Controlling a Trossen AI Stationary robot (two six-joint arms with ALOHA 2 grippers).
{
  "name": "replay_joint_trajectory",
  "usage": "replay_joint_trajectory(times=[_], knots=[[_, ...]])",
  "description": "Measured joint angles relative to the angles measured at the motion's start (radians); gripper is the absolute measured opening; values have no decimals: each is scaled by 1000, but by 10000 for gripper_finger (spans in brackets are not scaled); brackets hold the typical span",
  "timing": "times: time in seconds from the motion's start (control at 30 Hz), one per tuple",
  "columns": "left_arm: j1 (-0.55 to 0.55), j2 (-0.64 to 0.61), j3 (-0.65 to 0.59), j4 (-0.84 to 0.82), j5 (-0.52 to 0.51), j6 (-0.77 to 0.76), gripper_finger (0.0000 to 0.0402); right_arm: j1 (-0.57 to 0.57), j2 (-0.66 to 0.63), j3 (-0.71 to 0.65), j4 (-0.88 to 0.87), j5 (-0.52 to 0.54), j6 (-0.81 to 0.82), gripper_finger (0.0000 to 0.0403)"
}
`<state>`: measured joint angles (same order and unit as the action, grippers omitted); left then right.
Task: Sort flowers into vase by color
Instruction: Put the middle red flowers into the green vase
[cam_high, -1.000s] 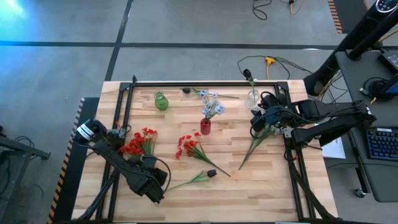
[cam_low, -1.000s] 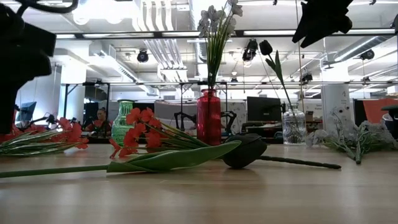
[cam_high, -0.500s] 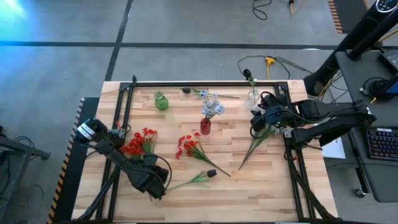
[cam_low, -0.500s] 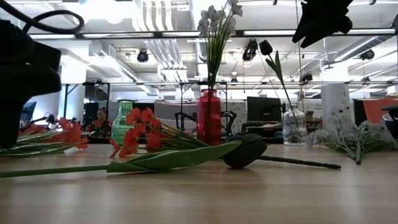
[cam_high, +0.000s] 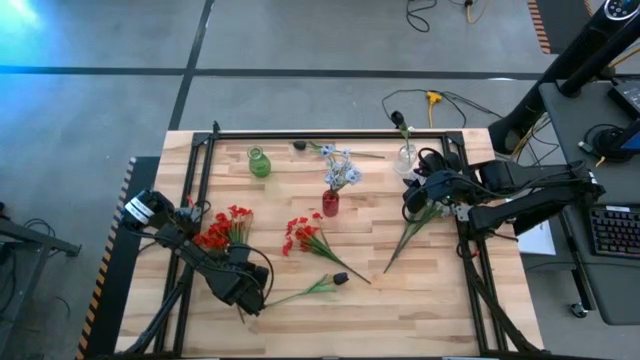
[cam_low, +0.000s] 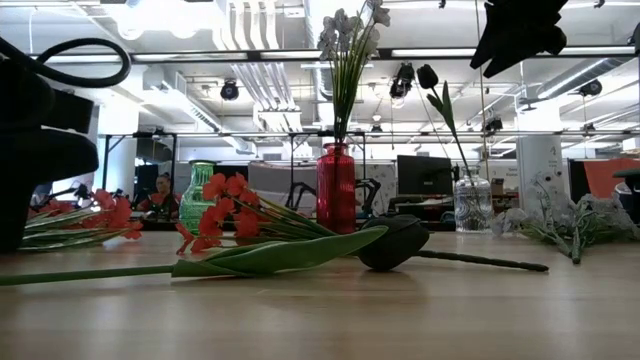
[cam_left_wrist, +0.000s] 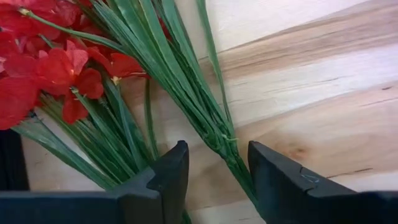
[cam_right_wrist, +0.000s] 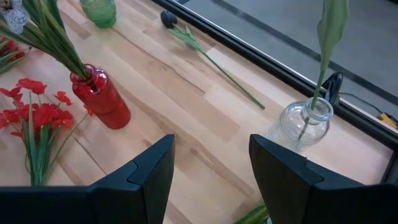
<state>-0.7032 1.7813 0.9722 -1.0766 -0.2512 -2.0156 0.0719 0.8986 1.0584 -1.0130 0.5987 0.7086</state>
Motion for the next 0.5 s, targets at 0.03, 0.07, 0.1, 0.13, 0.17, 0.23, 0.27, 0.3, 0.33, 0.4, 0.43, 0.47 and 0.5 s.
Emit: replay_joint_trajectory(times=[0.03, 0.07, 0.1, 0.13, 0.17, 0.23, 0.27, 0.3, 0.33, 0.4, 0.43, 0.47, 0.5], knots=[[0, 0, 0, 4, 0, 3, 138, 0, 0, 0, 0, 0, 0, 199], [0, 0, 0, 7, 0, 6, 130, 0, 0, 0, 0, 0, 0, 199], [0, 0, 0, 10, 0, 12, 121, 0, 0, 0, 0, 0, 0, 199], [0, 0, 0, 16, 0, 15, 111, 0, 0, 0, 0, 0, -1, 199], [0, 0, 0, 21, 0, 17, 100, 0, 0, 0, 0, 0, -1, 199], [0, 0, 0, 23, 0, 19, 79, 0, 0, 0, 0, 0, -1, 199], [0, 0, 0, 26, 0, 19, 69, 0, 0, 0, 0, 0, -1, 199], [0, 0, 0, 31, 0, 20, 60, 0, 0, 0, 0, 0, -1, 199], [0, 0, 0, 30, -1, 24, 51, 0, 0, 0, 0, 0, -1, 199], [0, 0, 0, 36, -1, 38, 35, 0, 0, 0, 0, 0, -2, 199], [0, 0, 0, 42, -2, 44, 27, 0, 0, 0, 0, 0, -2, 199], [0, -1, 0, 44, -3, 46, 20, 0, 0, 0, 0, 0, -1, 199], [0, -1, 0, 43, -4, 47, 13, 0, 0, 0, 0, 0, -2, 199]])
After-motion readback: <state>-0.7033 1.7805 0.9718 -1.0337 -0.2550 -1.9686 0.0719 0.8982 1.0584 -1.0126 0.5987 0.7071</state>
